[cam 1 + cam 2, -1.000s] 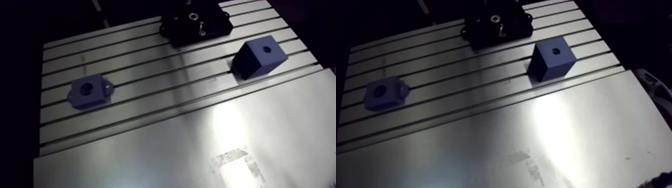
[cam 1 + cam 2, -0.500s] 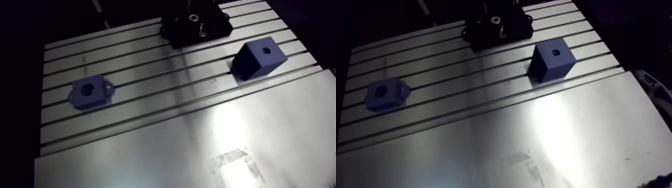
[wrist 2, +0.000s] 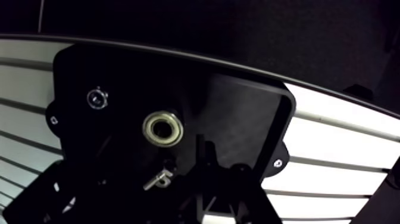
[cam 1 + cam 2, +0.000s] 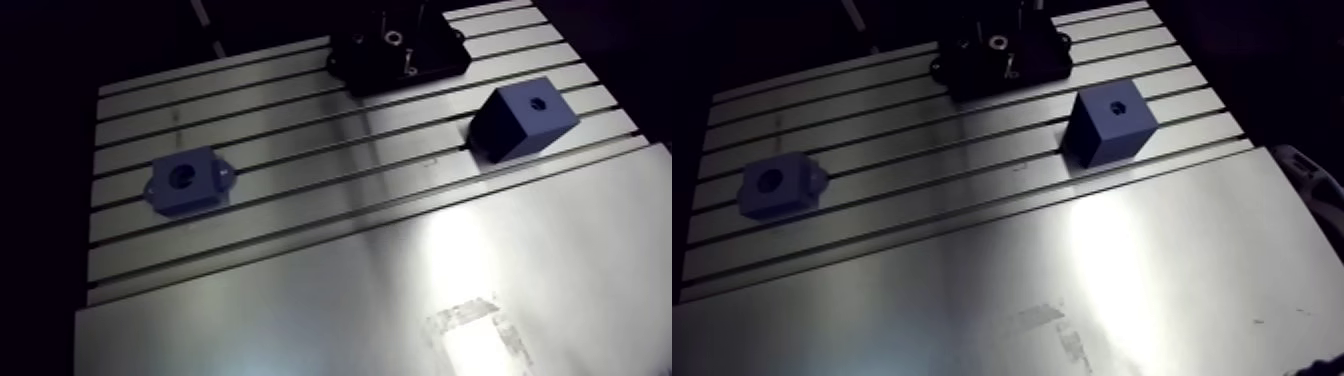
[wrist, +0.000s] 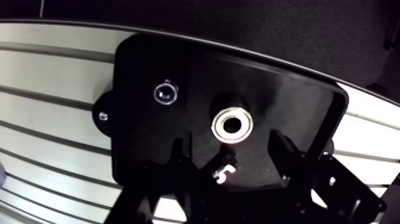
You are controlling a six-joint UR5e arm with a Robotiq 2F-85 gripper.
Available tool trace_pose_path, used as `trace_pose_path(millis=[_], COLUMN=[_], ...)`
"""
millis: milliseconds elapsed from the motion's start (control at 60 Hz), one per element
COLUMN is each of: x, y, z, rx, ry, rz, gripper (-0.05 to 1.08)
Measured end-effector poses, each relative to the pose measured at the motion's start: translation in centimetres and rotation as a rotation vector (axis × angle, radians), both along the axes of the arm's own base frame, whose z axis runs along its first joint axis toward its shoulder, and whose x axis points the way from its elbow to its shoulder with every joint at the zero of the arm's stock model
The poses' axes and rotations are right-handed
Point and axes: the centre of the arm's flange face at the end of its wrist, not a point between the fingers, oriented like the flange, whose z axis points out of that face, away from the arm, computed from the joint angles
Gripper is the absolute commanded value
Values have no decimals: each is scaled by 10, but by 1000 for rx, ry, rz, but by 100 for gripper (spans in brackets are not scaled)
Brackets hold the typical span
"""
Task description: Pick up the bearing and press it into the housing until flush.
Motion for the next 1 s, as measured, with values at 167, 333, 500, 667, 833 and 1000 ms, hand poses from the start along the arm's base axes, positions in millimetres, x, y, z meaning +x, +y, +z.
trace_pose_path(millis=[167,333,500,667,833,1000], x=[0,0,-1,-3,-3,-4], y=[-1,-1,0,0,0,0], z=[-1,-2,-3,-5,-6,-7], rx=[0,0,4,7,7,8], ry=[-1,-1,13,22,24,26], rz=[1,0,2,3,3,3], gripper=[35,37,39,39,39,40])
